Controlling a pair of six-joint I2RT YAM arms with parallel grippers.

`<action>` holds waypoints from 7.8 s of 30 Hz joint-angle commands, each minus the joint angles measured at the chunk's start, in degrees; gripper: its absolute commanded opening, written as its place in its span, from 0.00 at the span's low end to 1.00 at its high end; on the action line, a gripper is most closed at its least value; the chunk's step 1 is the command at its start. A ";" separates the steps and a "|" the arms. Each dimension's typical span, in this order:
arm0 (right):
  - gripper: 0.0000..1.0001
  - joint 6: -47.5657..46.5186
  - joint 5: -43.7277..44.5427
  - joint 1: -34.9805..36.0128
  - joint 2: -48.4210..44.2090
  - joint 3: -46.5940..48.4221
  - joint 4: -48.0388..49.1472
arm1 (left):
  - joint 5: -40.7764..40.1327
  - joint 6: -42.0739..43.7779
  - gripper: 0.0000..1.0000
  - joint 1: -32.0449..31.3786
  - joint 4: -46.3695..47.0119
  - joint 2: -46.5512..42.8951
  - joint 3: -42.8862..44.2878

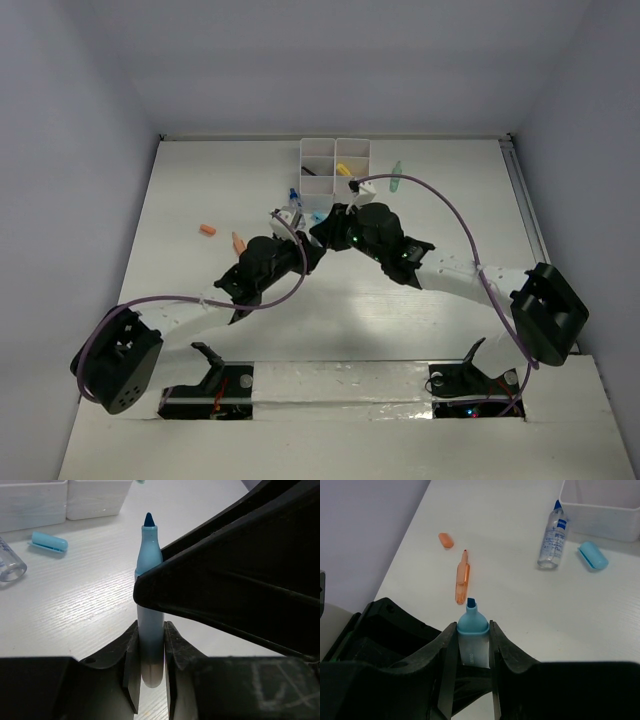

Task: Sort the stationery into containers
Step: Close the pen cap on the pen.

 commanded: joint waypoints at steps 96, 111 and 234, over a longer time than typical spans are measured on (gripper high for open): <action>0.96 -20.39 -4.48 -6.30 0.67 -7.81 -10.60 | -14.97 -0.21 0.00 0.48 -2.29 -14.55 -2.29; 0.92 0.71 -6.34 -6.30 5.14 -13.00 -6.65 | -14.44 -0.30 0.00 0.48 -2.29 -14.72 -2.29; 0.00 15.92 -32.79 -6.57 -2.77 -17.66 59.36 | 28.19 -21.04 0.00 6.99 38.75 -4.88 -2.21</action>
